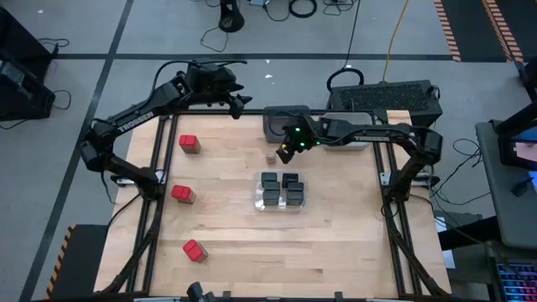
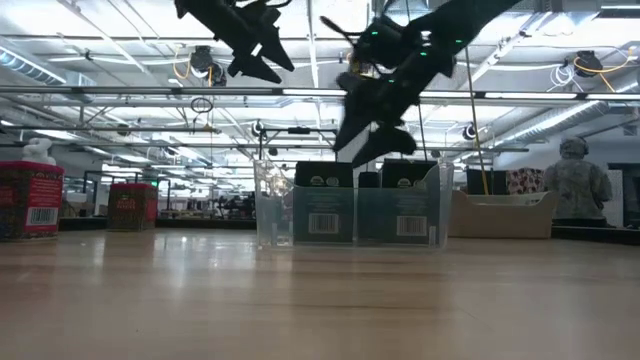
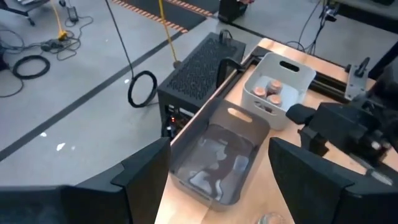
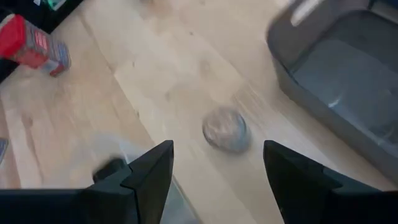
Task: Sort spices by type
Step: Put the brown seasoning into the gray bin
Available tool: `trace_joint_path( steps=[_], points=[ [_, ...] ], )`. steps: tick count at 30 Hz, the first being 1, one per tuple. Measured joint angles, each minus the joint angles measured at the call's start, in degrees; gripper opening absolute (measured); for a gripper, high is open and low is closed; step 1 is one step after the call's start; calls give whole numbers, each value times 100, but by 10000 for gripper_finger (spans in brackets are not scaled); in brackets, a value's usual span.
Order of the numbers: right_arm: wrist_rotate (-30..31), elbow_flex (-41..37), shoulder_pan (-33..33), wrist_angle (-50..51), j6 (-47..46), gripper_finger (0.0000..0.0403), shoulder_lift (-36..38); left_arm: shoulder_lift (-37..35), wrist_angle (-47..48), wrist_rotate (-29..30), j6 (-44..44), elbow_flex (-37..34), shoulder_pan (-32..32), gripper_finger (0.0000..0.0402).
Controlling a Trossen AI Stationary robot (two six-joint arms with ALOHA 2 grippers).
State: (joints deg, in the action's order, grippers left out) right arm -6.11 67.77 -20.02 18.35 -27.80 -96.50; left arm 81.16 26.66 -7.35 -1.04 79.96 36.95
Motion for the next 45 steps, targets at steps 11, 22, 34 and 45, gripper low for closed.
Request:
trace_joint_path(
  steps=[11,22,34,45],
  points=[
    [196,2431,113,2363,159,231,-1806,-459,-50,-261,26,-496,80,277],
    [581,3117,217,2682,-24,231,-2398,-515,-19,-320,147,-511,101,277],
    [638,3118,239,2610,-116,269,-2556,-515,-9,-340,194,-511,209,277],
    [814,3115,325,2591,-117,264,-2727,-515,-22,-467,247,-511,273,277]
  ],
)
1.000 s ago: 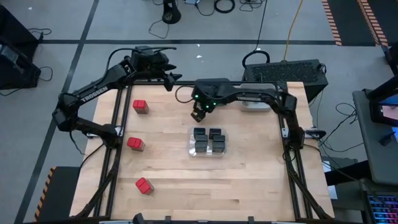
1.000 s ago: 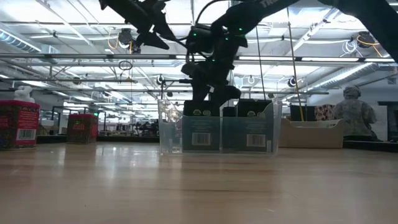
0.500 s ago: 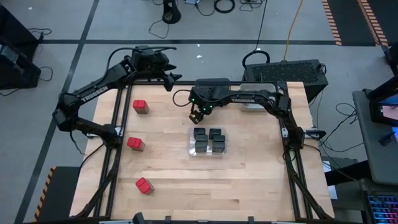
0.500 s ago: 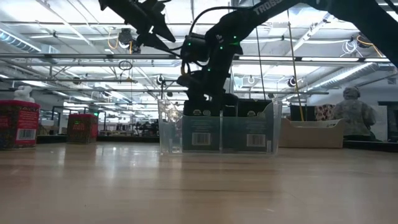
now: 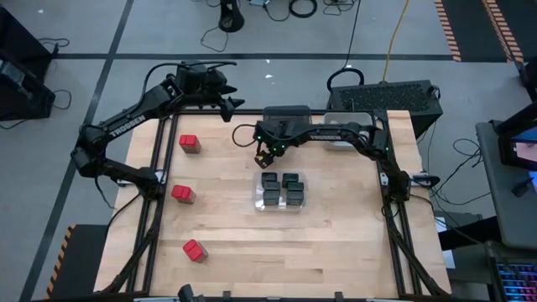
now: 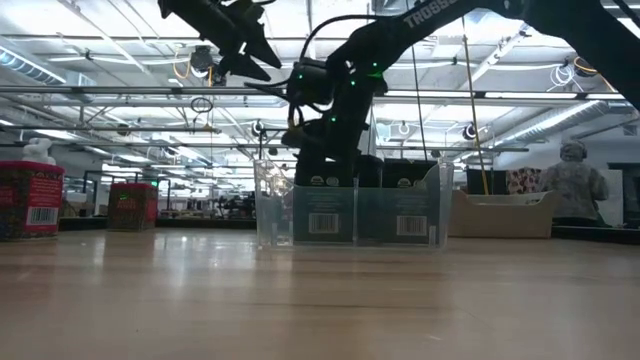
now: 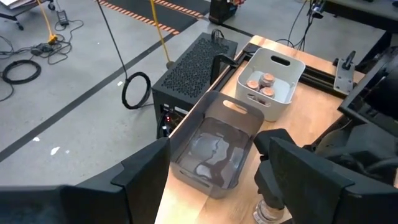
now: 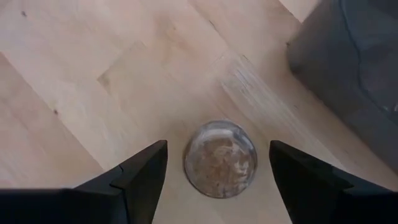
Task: Sort spices by type
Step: Put the brown seasoning into the gray bin
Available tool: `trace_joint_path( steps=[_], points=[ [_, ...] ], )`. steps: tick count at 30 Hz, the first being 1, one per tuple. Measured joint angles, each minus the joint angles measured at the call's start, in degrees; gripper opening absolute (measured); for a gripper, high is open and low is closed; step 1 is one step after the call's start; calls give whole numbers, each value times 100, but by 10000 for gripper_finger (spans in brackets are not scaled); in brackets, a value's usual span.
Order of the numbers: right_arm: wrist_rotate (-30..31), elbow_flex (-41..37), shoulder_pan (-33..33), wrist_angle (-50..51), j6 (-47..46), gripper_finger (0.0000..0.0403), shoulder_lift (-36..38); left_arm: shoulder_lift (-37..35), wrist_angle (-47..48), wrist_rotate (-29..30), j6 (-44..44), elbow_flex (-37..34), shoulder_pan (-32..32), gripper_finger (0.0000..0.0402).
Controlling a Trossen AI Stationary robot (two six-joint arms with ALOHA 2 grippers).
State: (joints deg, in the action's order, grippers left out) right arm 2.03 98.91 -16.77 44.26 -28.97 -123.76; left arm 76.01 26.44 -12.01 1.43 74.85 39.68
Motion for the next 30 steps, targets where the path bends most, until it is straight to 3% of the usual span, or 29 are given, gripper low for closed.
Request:
trace_joint_path(
  steps=[30],
  points=[
    [100,0,1,25,-17,263,-214,2,4,0,22,2,9,277]
  ],
)
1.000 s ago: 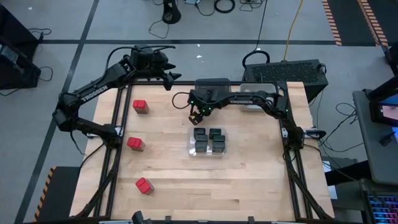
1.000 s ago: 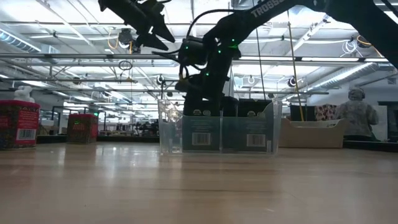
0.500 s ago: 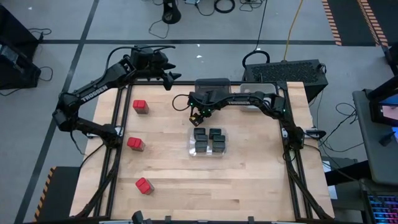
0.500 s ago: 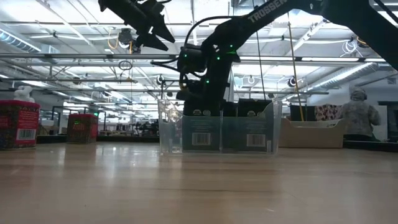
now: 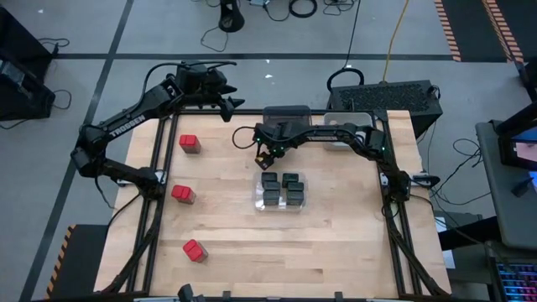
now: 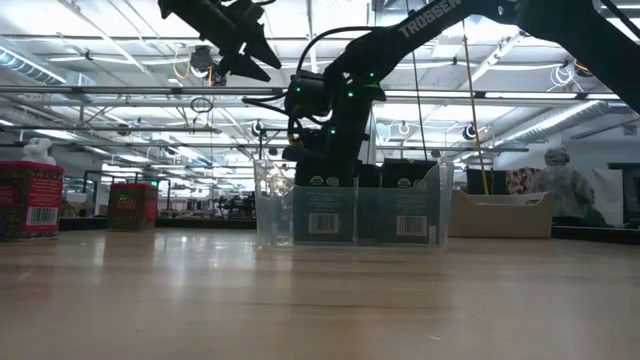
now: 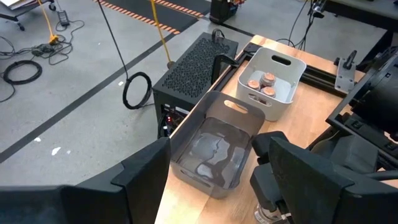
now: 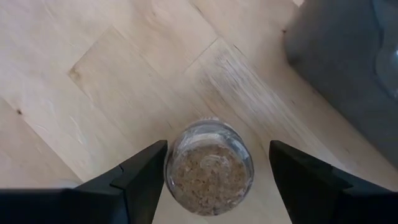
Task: Sort spices by type
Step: Put the brown seasoning into the gray bin
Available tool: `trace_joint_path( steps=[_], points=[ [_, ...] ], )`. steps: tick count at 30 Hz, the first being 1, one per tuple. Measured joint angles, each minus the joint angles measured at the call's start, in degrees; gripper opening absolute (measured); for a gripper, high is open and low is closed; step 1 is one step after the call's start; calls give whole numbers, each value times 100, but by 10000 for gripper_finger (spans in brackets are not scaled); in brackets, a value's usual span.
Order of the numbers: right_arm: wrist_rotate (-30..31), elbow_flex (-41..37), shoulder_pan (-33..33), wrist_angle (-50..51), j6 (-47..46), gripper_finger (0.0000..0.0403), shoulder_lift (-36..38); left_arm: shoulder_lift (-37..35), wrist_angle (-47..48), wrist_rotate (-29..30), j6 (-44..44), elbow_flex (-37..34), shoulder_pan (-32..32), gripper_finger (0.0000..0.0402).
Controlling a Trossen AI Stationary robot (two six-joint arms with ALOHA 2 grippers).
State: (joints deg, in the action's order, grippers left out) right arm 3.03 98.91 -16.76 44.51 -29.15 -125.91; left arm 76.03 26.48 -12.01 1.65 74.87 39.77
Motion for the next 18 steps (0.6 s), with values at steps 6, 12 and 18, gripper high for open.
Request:
trace_joint_path(
  steps=[6,12,18],
  points=[
    [0,0,-1,-13,-2,259,0,0,0,2,17,0,2,277],
    [-4,0,0,54,-17,221,0,0,0,2,17,0,2,277],
    [-7,0,0,108,15,179,0,0,2,2,17,0,2,277]
  ],
)
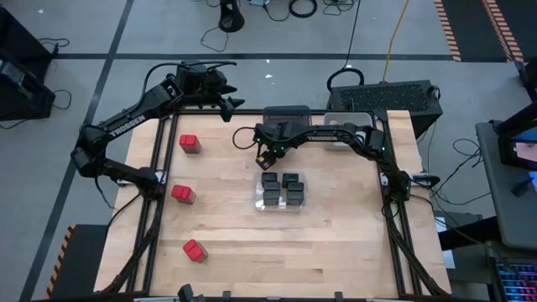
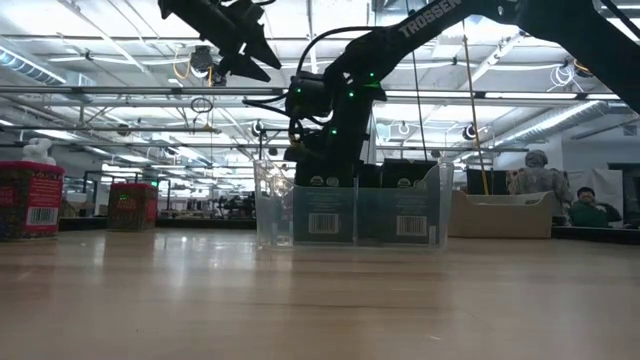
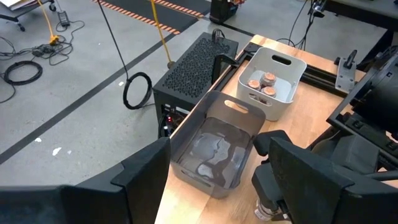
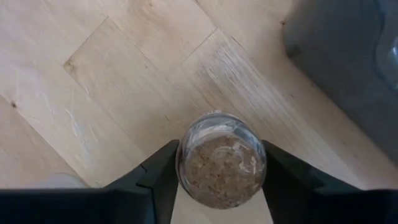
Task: Sort spices by type
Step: Put the brown seasoning into the gray bin
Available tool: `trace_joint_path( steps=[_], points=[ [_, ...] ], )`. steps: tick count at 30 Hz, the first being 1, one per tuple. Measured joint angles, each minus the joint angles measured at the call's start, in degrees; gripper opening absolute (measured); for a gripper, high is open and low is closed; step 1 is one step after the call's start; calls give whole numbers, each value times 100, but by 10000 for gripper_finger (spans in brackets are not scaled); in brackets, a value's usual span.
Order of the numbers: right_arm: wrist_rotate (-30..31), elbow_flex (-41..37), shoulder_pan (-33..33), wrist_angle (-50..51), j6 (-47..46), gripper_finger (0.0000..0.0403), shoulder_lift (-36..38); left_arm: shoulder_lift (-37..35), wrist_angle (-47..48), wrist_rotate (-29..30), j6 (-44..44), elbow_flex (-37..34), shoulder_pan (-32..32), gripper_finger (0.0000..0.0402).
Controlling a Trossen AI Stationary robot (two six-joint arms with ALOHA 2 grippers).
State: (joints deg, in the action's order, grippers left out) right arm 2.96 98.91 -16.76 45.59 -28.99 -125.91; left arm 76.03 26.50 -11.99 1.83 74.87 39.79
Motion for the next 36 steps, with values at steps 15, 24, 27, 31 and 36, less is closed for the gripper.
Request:
trace_joint_path(
  steps=[15,24,27,31,36],
  points=[
    [-30,377,1,711,415,164,508,2,22,1,9,0,0,277],
    [256,55,-290,1407,806,164,1998,2,57,2,20,0,48,277],
    [441,-412,-512,1453,776,164,2668,2,41,2,5,0,48,277],
    [523,-1380,-922,1336,569,164,3646,2,8,4,0,0,48,277],
    [621,-2705,-1396,987,49,164,4634,2,-130,23,-138,1,48,277]
  ],
)
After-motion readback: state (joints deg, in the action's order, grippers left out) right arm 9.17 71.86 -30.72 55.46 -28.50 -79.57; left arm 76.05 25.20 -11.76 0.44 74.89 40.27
